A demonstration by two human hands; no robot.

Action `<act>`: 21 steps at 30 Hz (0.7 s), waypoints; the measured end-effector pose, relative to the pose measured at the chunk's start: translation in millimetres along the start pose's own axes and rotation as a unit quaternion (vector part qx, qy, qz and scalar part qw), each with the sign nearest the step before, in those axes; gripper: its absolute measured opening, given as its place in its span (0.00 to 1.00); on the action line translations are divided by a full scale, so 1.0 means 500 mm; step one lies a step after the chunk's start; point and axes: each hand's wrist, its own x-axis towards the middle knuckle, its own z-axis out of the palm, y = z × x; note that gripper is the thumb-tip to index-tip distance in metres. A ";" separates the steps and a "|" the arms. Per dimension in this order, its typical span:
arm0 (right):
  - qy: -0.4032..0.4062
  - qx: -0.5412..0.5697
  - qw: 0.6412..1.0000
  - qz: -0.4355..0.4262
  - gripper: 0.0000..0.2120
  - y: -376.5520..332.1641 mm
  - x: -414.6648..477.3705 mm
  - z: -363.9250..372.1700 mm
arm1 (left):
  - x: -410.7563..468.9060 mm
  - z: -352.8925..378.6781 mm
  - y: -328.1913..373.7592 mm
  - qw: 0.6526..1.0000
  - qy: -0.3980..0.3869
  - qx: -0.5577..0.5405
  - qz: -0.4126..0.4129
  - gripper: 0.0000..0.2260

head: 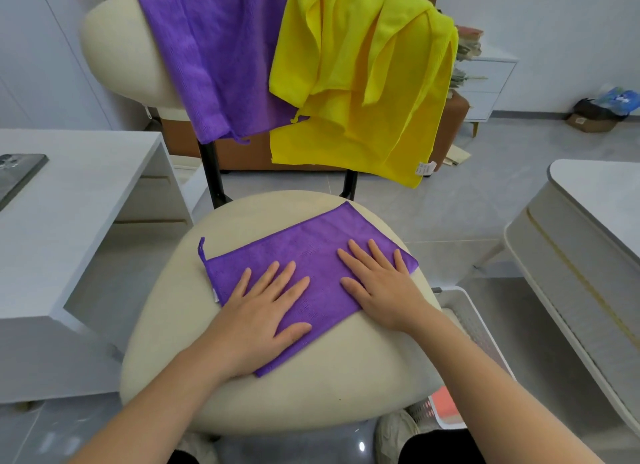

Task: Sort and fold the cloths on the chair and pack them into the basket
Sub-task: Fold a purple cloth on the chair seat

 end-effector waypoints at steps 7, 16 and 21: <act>0.005 0.021 0.997 0.067 0.25 0.033 -0.006 -0.005 | -0.019 -0.020 -0.017 0.998 0.003 -0.058 0.028 0.38; 0.137 0.031 0.984 0.107 0.23 0.025 -0.018 -0.018 | -0.048 -0.047 -0.021 0.975 0.120 -0.101 0.158 0.17; 0.142 0.067 0.988 0.000 0.24 -0.012 -0.045 -0.016 | -0.078 -0.042 -0.022 0.984 0.088 -0.047 0.149 0.11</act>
